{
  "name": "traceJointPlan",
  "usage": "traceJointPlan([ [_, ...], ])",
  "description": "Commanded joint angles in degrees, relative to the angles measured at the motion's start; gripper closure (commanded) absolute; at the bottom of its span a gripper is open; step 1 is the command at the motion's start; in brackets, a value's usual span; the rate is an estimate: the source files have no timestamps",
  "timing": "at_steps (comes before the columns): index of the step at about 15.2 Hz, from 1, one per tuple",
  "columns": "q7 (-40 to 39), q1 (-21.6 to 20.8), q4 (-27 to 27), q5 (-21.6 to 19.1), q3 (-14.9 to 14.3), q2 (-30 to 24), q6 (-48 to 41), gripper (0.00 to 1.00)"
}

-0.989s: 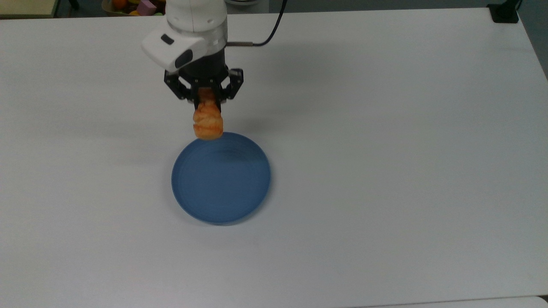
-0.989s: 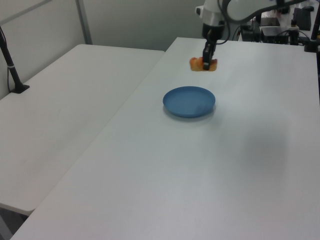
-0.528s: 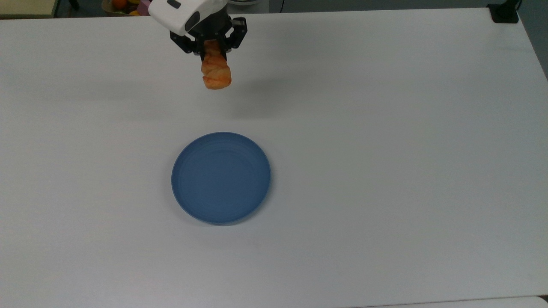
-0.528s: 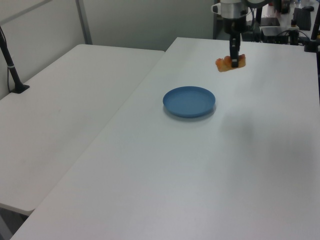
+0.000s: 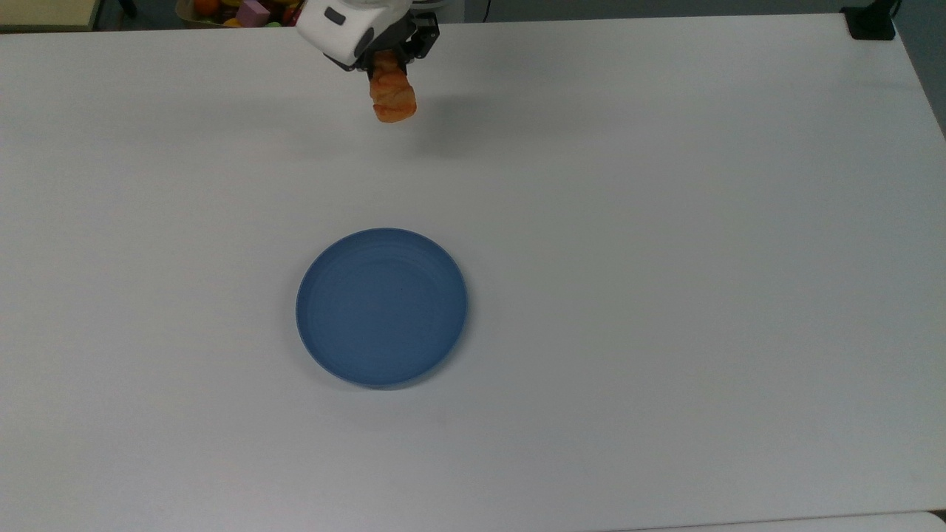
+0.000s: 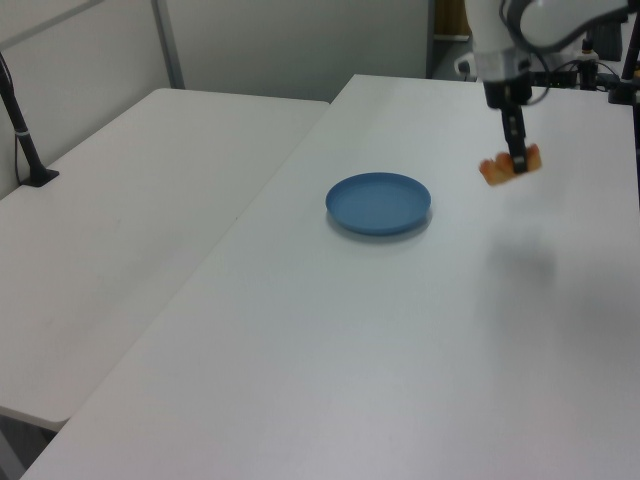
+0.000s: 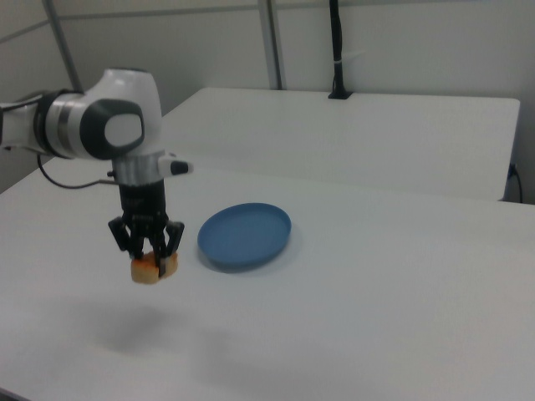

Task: Put the bread on the table
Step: 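Lower the held bread roll onto the bare table beside the plate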

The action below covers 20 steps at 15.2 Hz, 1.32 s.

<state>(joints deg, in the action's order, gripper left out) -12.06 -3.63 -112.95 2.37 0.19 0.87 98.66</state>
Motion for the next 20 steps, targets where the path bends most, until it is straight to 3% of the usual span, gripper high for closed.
traceJointPlan([
  [1, -1.21, -1.12, -8.76, -0.88, -0.28, -1.93, 6.44, 0.59],
  [16, -0.25, -0.86, -21.86, -0.79, 0.25, 1.23, 29.47, 0.56],
  [18, -0.07, -0.86, -22.13, -0.79, 0.25, 1.33, 28.78, 0.48],
  [20, 0.54, -0.59, -21.79, -0.88, 0.25, 0.97, 27.64, 0.30],
])
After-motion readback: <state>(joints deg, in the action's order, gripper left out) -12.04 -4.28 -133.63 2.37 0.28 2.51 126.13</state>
